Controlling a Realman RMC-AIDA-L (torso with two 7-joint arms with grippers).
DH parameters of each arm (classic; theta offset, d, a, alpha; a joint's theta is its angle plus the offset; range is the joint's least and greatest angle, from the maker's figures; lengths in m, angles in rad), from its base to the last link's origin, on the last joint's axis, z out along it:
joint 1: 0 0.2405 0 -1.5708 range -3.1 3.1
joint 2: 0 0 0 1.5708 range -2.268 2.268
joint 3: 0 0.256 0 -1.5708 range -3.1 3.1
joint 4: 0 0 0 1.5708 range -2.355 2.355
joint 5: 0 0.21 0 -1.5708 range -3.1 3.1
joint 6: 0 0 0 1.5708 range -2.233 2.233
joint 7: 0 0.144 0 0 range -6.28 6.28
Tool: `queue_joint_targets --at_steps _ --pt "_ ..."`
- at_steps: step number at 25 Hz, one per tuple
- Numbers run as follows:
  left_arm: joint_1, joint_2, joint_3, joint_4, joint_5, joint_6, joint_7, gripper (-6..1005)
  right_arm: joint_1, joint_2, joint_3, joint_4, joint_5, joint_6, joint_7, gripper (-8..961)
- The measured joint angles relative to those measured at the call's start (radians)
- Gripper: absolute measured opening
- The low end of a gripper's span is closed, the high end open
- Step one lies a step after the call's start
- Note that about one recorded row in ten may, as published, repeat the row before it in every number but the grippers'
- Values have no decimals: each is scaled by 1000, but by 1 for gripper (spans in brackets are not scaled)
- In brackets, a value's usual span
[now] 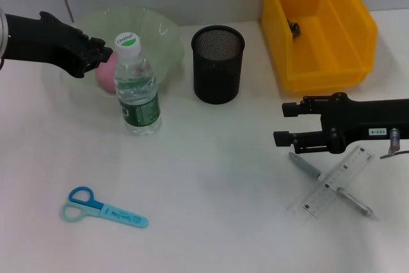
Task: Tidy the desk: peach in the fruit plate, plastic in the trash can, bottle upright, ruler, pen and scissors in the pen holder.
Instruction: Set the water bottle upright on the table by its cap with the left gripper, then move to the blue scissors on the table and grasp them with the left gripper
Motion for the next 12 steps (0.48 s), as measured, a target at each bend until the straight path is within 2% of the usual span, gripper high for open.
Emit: queue_joint_targets --at_steps 7,12 --pt "5 -1 -46 -8 -18 15 0 137 2 0 -6 0 1 10 2 740" --pt "39 0 -129 -51 -173 87 80 273 5 0 -6 0 2 10 2 740"
